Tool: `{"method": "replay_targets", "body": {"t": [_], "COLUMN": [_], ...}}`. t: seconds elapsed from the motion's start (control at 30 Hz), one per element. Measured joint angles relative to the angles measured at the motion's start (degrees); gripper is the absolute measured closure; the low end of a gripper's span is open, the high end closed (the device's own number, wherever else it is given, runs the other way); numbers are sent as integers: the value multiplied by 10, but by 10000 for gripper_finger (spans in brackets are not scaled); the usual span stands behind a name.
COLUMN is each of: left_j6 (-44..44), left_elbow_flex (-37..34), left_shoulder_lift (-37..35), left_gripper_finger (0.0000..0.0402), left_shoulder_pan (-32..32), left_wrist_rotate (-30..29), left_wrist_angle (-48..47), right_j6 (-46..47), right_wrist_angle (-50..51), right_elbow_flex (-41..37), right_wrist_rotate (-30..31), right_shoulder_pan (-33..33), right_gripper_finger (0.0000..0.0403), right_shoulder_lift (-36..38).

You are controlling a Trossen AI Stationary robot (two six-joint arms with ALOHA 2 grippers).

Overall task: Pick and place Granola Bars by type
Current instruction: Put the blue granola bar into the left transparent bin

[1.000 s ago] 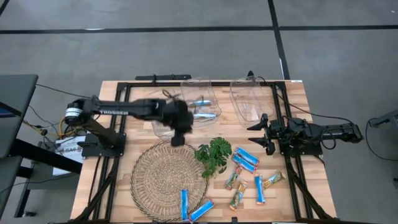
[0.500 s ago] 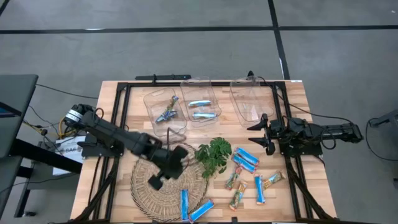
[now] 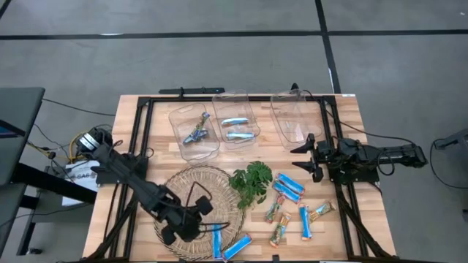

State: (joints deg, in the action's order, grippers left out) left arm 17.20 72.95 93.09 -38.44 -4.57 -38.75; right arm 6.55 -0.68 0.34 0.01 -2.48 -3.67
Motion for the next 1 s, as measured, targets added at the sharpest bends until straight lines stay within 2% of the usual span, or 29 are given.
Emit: {"method": "replay_targets", "body": {"t": [0.13, 0.3, 0.73, 1.0], "left_j6": [44, 99, 152, 207], "left_elbow_flex": [0, 0, 0, -1], "left_shoulder_lift": [23, 60, 131, 169], "left_gripper_finger": [346, 334, 206, 183], "left_shoulder_pan": [-16, -37, -51, -48], "left_wrist_rotate": [-22, -79, -83, -86], "left_wrist_angle": [9, 48, 135, 164], "right_j6": [0, 0, 0, 0], "right_wrist_angle": [0, -2, 1, 2], "right_elbow_flex": [0, 0, 0, 0], "right_wrist_rotate": [0, 1, 0, 0], "right_shoulder_pan": [0, 0, 0, 0], "right_gripper_finger": [178, 178, 178, 178], "right_shoulder_lift": [-4, -8, -9, -9]}}
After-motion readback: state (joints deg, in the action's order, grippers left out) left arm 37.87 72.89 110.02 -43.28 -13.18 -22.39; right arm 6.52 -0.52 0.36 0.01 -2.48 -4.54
